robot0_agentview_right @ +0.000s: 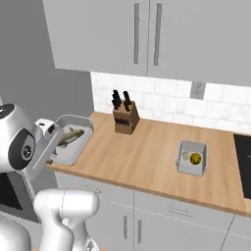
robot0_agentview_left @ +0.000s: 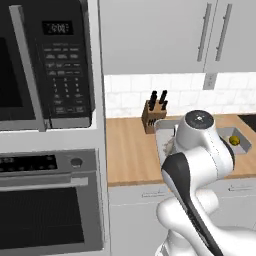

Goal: Take the meat container that has the fish and place it on the second highest rack of the freezer. Then take the vegetable container that has the garlic and lemon and place it on the highest rack of the freezer.

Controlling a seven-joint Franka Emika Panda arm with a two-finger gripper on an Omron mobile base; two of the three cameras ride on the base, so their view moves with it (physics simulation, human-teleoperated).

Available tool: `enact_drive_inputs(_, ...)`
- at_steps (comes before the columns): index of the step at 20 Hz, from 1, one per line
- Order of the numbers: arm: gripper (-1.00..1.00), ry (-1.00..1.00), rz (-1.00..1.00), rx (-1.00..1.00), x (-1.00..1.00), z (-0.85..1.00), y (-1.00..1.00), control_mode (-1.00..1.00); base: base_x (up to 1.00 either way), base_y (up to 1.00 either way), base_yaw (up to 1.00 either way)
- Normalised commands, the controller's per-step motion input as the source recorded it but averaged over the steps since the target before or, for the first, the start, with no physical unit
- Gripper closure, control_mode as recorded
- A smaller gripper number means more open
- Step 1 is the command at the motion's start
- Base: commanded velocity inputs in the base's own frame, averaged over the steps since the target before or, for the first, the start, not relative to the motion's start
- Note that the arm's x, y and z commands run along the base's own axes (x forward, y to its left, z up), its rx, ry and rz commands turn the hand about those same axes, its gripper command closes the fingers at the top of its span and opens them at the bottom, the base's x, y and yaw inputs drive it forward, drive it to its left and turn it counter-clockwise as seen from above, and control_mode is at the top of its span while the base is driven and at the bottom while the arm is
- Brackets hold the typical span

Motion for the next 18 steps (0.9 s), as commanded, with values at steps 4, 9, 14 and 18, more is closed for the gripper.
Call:
enact_drive_inputs(4, 1.00, 0.00, 0.00, 0.00, 0.00, 0.00, 0.00, 1.00, -0.96, 0.24, 0.38)
enact_drive_inputs(9, 1.00, 0.00, 0.00, 0.00, 0.00, 0.00, 0.00, 1.00, -0.78, 0.46, 0.36)
enact_drive_inputs(14, 1.00, 0.00, 0.00, 0.00, 0.00, 0.00, 0.00, 1.00, -0.02, 1.00, 0.33)
enact_drive_inputs(18, 1.00, 0.00, 0.00, 0.00, 0.00, 0.00, 0.00, 1.00, 0.08, 1.00, 0.28)
